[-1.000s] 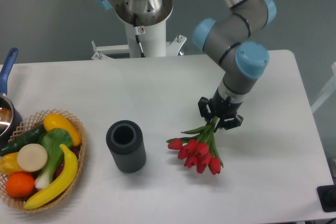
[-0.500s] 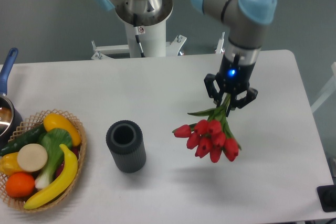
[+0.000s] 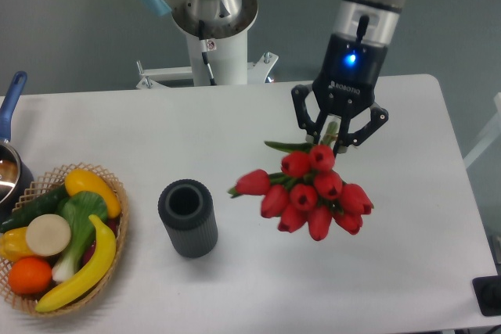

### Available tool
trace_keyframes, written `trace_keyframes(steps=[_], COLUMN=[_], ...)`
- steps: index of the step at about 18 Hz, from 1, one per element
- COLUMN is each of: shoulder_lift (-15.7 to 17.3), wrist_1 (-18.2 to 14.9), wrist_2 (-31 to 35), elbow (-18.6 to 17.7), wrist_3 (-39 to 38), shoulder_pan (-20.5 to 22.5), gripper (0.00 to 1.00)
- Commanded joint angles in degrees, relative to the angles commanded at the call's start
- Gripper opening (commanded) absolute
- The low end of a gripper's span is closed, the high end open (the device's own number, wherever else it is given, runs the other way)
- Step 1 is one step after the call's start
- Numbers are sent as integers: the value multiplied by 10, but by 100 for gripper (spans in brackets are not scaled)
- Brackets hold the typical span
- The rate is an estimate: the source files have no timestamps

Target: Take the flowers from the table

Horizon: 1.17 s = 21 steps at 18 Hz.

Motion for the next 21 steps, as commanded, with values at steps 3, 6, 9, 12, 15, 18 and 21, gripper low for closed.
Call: trace_keyframes(steps=[3,6,9,12,15,18,21], shoulder_lift=[-1,-9,-7,-6,-6,-6,-5], wrist_1=[1,1,1,1,1,1,1], wrist_2=[-41,-65,-76,-88,-90,-101,-102], elbow=[-3,-4,-8,-8,-8,-2,-7], wrist_3=[4,1,0,-1,-1,-1,-1], shoulder_pan=[3,4,7,7,11,11,17], gripper=[33,33,33,33,33,33,33])
